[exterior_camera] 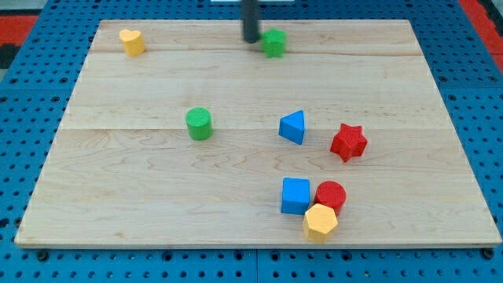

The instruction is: Push the green star diagonally to blue triangle

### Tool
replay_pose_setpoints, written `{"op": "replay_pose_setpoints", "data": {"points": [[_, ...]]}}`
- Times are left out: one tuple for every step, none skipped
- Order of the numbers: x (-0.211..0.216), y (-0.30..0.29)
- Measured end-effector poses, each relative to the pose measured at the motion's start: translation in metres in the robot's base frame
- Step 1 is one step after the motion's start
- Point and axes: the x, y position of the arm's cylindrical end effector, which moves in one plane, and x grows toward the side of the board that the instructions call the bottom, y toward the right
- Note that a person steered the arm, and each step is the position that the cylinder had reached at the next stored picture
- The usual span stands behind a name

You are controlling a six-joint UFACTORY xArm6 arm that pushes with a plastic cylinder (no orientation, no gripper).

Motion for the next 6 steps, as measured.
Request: {"op": "replay_pose_setpoints", "data": {"points": [[-0.023,0.008],[-0.021,0.086],[0.009,0.087],[0.010,0.032],[0.020,0.068],[0.029,0.031]]}}
